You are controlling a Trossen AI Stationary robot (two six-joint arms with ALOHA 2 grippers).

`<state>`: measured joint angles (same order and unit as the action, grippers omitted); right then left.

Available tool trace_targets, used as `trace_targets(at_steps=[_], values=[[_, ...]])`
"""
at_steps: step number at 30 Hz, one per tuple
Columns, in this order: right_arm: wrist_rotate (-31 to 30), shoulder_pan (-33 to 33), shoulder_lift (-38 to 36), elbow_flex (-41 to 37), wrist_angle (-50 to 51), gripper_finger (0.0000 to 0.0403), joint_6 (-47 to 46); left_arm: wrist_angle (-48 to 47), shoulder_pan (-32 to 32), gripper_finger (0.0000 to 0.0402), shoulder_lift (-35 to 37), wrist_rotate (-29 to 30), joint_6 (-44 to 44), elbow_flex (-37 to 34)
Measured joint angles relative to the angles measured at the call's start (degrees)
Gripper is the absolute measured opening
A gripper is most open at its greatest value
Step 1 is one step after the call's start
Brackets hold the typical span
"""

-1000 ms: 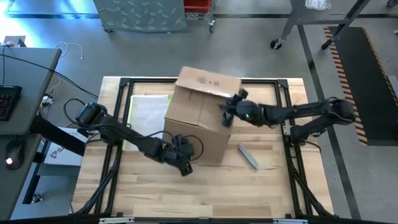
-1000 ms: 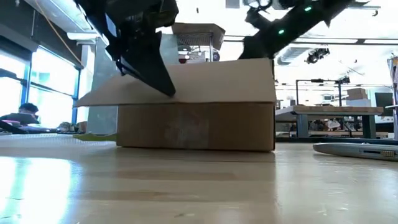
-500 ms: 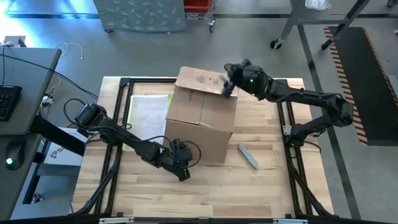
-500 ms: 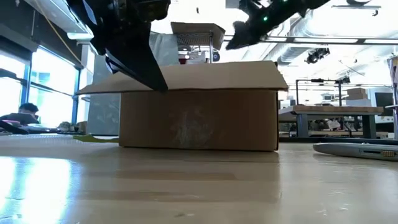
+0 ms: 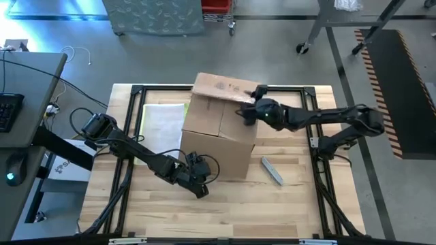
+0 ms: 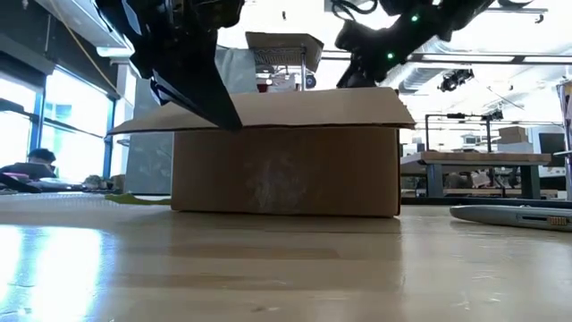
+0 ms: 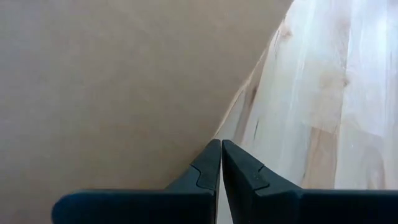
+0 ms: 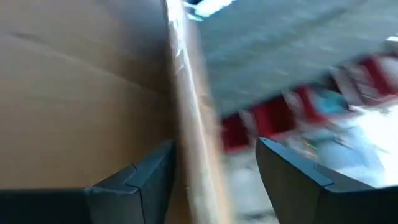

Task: Unpack boxes
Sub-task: Open the cardboard box

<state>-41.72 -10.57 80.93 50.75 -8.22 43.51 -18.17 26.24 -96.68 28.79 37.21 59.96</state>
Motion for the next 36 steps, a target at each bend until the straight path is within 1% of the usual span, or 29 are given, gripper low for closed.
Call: trace_targets(at_steps=[1, 2, 5, 7, 9, 12, 14, 16, 19, 22, 26, 28, 30, 33, 36], values=[[-2.0, -0.4, 0.4, 0.0, -2.1, 0.0208, 0.8, 0.0, 0.0, 0.0000, 0.2, 0.0, 0.0, 0.0], [-2.5, -1.1, 0.7, 0.3, -3.2, 0.0208, 1.4, 0.0, 0.1, 0.0000, 0.3, -0.2, 0.0, 0.0], [-2.3, -3.8, 1.0, 1.6, -3.6, 0.0207, 0.9, 0.1, 0.9, 0.0000, 0.4, -2.5, -0.2, 0.0], [-2.3, -5.9, 0.9, 2.9, -3.6, 0.0198, 0.2, 0.0, 1.6, 0.0000, 0.5, -3.8, 0.5, 0.0], [-1.6, -8.1, 0.6, 4.5, -2.2, 0.0180, 0.0, 0.0, 2.6, 0.0000, 1.0, -4.1, 1.7, 0.1], [3.4, -12.2, 0.4, 8.6, 4.2, 0.0142, -6.4, 0.0, 4.3, 0.0000, 2.9, -1.2, 3.9, 1.0], [8.8, -16.0, 0.4, 12.1, 10.8, 0.0121, -12.6, 0.5, 5.3, 0.0000, 4.7, 1.9, 3.6, 2.1], [14.1, -19.9, 0.5, 14.7, 15.2, 0.0106, -18.6, 0.7, 6.6, 0.0000, 6.6, 5.6, 2.5, 3.0], [21.1, -25.5, 0.8, 15.9, 17.2, 0.0095, -23.9, 3.0, 8.2, 0.0000, 10.0, 9.9, -1.0, 4.0], [25.2, -29.1, 1.2, 16.0, 18.3, 0.0092, -26.8, 10.7, 9.7, 0.0000, 14.1, 12.7, -7.5, 4.4], [26.3, -30.8, 1.6, 15.9, 19.7, 0.0091, -28.3, 24.5, 10.9, 0.0000, 19.2, 13.2, -20.7, 4.4], [26.0, -30.9, 1.7, 15.7, 19.9, 0.0091, -28.3, 28.7, 10.8, 0.0000, 21.5, 15.5, -26.1, 4.5], [25.8, -30.7, 1.7, 15.7, 19.9, 0.0091, -28.3, 29.3, 9.2, 0.0000, 23.5, 18.3, -29.9, 4.5], [25.8, -30.0, 1.6, 15.7, 20.1, 0.0091, -28.4, 26.7, 5.3, 0.0000, 25.6, 21.3, -31.3, 4.5], [25.8, -29.0, 1.6, 15.7, 20.3, 0.0091, -28.2, 22.6, 0.2, 0.0000, 26.7, 20.4, -31.2, 4.5]])
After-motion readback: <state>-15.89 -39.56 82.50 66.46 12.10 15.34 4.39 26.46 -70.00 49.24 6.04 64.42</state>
